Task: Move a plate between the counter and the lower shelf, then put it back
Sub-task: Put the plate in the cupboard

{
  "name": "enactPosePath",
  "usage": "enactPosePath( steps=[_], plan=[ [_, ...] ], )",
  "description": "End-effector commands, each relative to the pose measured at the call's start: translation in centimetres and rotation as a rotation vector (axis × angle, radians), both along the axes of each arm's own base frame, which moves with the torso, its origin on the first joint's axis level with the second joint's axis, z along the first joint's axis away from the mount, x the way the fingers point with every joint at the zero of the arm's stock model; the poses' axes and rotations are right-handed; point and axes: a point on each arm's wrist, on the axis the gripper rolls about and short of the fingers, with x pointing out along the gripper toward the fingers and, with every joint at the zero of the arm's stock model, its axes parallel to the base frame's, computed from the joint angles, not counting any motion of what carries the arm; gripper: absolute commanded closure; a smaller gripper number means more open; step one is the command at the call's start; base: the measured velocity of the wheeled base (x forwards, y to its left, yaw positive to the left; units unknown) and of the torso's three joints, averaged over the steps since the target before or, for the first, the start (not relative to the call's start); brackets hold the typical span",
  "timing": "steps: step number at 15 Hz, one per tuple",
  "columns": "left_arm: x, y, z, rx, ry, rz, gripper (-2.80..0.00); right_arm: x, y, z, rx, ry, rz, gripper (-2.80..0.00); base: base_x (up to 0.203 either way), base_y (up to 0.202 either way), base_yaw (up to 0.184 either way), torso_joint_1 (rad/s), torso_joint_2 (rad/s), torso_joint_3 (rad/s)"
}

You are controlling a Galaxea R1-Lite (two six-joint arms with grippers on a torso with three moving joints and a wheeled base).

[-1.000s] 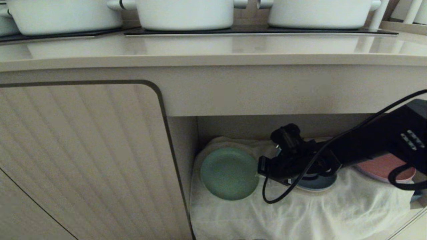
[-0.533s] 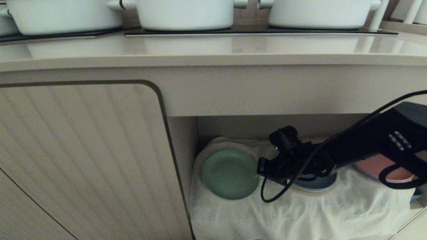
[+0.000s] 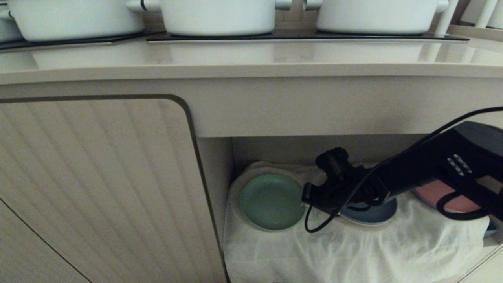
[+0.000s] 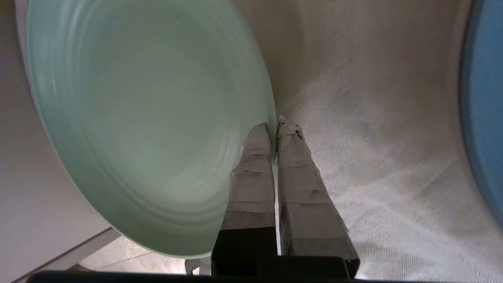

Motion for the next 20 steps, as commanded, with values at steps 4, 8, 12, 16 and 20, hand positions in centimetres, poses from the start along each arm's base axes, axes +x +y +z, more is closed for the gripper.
enactPosePath(
  steps=[4, 8, 12, 16, 20],
  plan=[
    [0.00, 0.00, -0.01, -0.001, 0.000, 0.001, 0.00, 0.55, 0.16, 0.03, 0.008, -0.009, -0.005, 0.00, 0.000, 0.000, 0.000, 0.000, 0.00, 0.000],
    [0.00, 0.00, -0.01, -0.001, 0.000, 0.001, 0.00, 0.49, 0.18, -0.16, 0.004, 0.000, -0.004, 0.00, 0.000, 0.000, 0.000, 0.000, 0.00, 0.000],
    [0.00, 0.00, -0.01, -0.001, 0.000, 0.001, 0.00, 0.53, 0.00, -0.14, 0.003, 0.000, -0.008, 0.00, 0.000, 0.000, 0.000, 0.000, 0.00, 0.000],
    [0.00, 0.00, -0.01, -0.001, 0.000, 0.001, 0.00, 0.45, -0.04, -0.10, 0.003, 0.002, -0.009, 0.00, 0.000, 0.000, 0.000, 0.000, 0.00, 0.000],
    [0.00, 0.00, -0.01, -0.001, 0.000, 0.001, 0.00, 0.38, 0.00, 0.06, 0.004, -0.002, -0.006, -2.80, 0.000, 0.000, 0.000, 0.000, 0.00, 0.000]
  ],
)
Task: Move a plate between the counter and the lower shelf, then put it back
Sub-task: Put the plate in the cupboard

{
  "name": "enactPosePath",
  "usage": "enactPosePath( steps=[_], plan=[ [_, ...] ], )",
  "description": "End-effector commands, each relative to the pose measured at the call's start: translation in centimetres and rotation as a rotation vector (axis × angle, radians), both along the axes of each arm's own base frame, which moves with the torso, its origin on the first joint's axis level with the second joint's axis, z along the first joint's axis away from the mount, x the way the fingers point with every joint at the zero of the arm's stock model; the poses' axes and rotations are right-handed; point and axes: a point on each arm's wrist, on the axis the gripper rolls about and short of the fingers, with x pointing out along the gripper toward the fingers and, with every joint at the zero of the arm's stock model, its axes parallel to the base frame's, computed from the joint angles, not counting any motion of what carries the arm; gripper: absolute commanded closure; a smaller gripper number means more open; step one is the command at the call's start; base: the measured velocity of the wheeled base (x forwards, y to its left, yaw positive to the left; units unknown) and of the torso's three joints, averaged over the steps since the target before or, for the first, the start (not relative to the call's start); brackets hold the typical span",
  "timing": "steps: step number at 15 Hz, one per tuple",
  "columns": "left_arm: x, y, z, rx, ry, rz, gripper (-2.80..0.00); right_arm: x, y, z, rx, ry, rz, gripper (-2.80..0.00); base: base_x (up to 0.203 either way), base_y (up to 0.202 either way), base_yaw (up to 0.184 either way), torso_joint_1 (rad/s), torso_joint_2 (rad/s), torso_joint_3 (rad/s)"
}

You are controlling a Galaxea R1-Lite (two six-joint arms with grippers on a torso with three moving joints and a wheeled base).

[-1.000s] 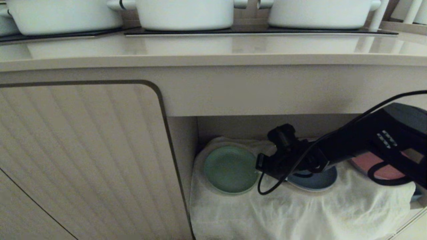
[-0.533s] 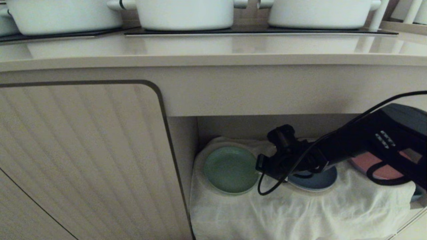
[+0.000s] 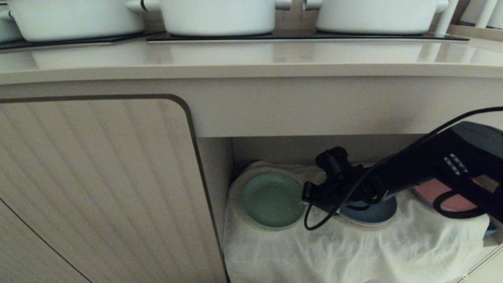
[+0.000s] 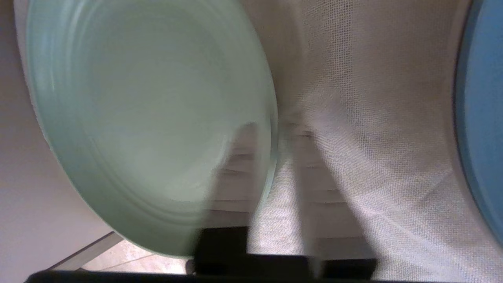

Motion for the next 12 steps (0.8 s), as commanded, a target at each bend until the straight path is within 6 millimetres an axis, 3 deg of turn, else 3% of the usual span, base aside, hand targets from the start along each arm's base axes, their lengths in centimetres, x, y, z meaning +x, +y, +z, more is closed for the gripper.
enactPosePath(
  steps=[1, 9, 12],
  plan=[
    [0.0, 0.0, 0.0, -0.001, 0.000, 0.001, 0.00, 0.0, 0.0, 0.2, 0.002, -0.006, -0.004, -2.80, 0.000, 0.000, 0.000, 0.000, 0.00, 0.000],
    [0.0, 0.0, 0.0, -0.001, -0.002, 0.001, 0.00, -0.4, -0.2, 1.4, -0.003, -0.035, -0.019, -2.80, 0.000, 0.000, 0.000, 0.000, 0.00, 0.000],
    [0.0, 0.0, 0.0, -0.001, 0.000, 0.001, 0.00, -1.3, -0.7, 1.7, -0.010, -0.025, -0.019, -2.80, 0.000, 0.000, 0.000, 0.000, 0.00, 0.000]
  ],
)
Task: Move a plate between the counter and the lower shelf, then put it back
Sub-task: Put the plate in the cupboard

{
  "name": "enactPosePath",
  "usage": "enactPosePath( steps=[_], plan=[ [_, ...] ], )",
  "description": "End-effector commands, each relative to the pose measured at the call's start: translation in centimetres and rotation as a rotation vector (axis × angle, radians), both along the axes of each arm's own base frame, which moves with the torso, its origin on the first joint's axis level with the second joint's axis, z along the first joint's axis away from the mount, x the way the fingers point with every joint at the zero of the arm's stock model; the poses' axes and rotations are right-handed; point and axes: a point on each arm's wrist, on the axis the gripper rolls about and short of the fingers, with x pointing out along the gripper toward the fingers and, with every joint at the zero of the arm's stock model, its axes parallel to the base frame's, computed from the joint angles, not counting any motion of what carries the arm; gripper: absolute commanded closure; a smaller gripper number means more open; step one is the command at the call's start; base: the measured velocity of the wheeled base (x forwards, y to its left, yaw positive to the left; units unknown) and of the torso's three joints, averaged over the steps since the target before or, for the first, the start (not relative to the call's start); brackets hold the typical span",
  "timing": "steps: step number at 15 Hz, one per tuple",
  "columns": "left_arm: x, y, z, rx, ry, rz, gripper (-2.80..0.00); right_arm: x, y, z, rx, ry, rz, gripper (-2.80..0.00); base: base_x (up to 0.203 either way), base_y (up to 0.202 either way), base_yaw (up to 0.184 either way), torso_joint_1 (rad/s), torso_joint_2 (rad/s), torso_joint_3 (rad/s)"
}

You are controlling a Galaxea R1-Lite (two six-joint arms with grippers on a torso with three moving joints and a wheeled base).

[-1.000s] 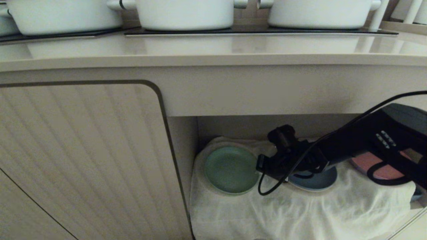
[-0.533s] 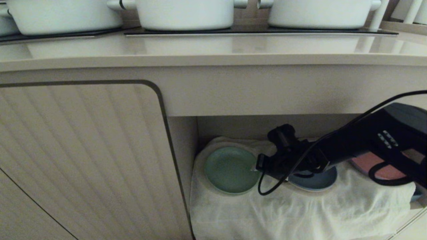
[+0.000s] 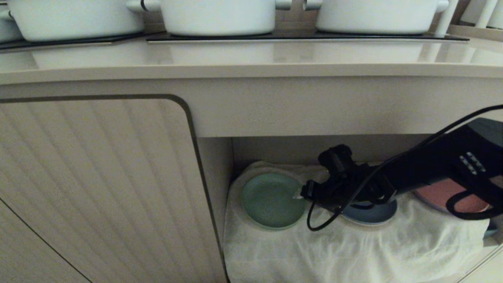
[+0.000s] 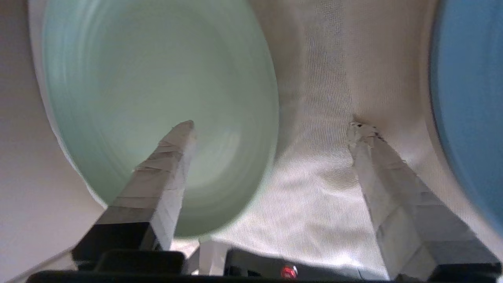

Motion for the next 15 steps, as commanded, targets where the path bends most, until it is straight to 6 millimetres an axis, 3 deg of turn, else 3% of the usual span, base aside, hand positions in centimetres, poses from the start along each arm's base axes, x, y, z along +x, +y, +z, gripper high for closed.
enactPosePath(
  steps=[1, 8, 15],
  plan=[
    [0.0, 0.0, 0.0, -0.001, 0.000, 0.001, 0.00, -0.8, -0.4, 0.6, 0.004, 0.000, -0.002, -2.80, 0.000, 0.000, 0.000, 0.000, 0.00, 0.000],
    [0.0, 0.0, 0.0, -0.001, -0.001, 0.001, 0.00, -3.8, -1.7, 2.0, -0.004, 0.007, 0.003, -2.80, 0.000, 0.000, 0.000, 0.000, 0.00, 0.000],
    [0.0, 0.0, 0.0, -0.001, 0.000, 0.001, 0.00, -8.5, -3.9, 3.9, -0.008, 0.010, 0.007, -2.80, 0.000, 0.000, 0.000, 0.000, 0.00, 0.000]
  ],
)
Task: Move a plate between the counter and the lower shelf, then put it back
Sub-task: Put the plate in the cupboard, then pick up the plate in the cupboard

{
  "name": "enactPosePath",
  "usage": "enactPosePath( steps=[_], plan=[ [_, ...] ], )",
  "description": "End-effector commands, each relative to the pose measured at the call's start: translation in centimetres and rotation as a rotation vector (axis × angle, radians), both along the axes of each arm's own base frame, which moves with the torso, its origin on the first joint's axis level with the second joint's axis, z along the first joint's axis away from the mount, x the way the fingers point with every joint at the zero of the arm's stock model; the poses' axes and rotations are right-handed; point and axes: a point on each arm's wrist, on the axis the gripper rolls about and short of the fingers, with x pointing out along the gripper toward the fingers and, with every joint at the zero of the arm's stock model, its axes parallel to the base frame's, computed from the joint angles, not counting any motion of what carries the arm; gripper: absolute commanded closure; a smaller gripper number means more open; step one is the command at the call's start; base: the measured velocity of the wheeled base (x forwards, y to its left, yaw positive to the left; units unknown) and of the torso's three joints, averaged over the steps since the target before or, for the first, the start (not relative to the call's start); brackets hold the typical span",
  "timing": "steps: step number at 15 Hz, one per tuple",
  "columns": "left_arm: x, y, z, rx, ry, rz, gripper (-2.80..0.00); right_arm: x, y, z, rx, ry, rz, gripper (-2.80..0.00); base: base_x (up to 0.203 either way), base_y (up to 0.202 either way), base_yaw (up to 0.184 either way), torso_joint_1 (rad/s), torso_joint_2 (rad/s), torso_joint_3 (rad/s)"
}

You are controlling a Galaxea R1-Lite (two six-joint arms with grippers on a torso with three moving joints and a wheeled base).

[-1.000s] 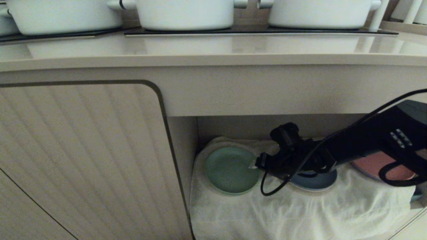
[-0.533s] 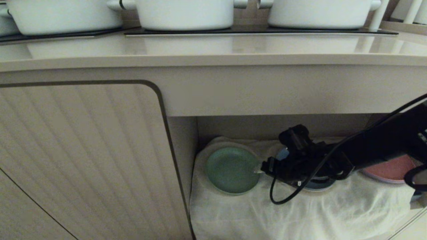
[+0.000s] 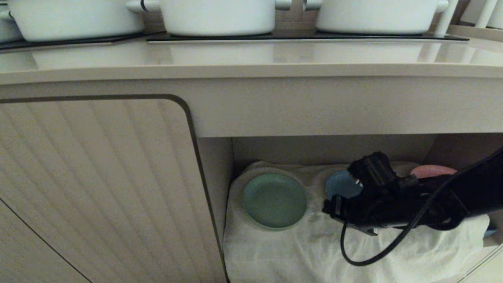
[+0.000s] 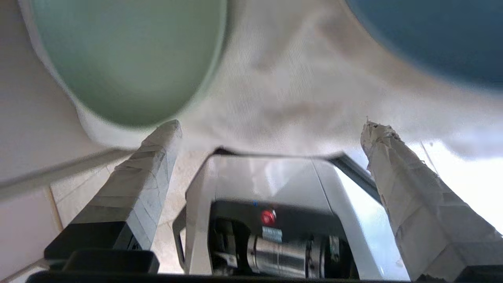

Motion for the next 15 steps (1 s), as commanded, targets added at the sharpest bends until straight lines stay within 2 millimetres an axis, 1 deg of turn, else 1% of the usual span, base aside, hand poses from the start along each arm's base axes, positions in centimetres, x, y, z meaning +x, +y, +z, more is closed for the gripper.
enactPosePath(
  steps=[1, 3, 4, 8, 12, 15],
  plan=[
    [0.0, 0.0, 0.0, -0.001, -0.001, 0.001, 0.00, -1.8, -0.8, 1.3, 0.014, -0.023, -0.002, -2.80, 0.000, 0.000, 0.000, 0.000, 0.00, 0.000],
    [0.0, 0.0, 0.0, -0.001, 0.000, 0.001, 0.00, -3.3, -1.5, 1.6, 0.012, -0.020, -0.002, -2.80, 0.000, 0.000, 0.000, 0.000, 0.00, 0.000],
    [0.0, 0.0, 0.0, -0.001, -0.001, 0.001, 0.00, -4.1, -1.9, 1.6, 0.010, -0.016, 0.000, 0.00, 0.000, 0.000, 0.000, 0.000, 0.00, 0.000],
    [0.0, 0.0, 0.0, -0.001, 0.000, 0.001, 0.00, -7.2, -3.4, 1.8, -0.005, -0.014, -0.009, 0.00, 0.000, 0.000, 0.000, 0.000, 0.00, 0.000],
    [0.0, 0.0, 0.0, -0.001, -0.002, 0.001, 0.00, -10.3, -5.2, 1.7, -0.089, -0.048, -0.033, 0.00, 0.000, 0.000, 0.000, 0.000, 0.00, 0.000],
    [0.0, 0.0, 0.0, -0.001, -0.001, 0.001, 0.00, -12.8, -7.1, 1.8, -0.128, -0.078, -0.081, 0.00, 0.000, 0.000, 0.000, 0.000, 0.00, 0.000]
  ],
)
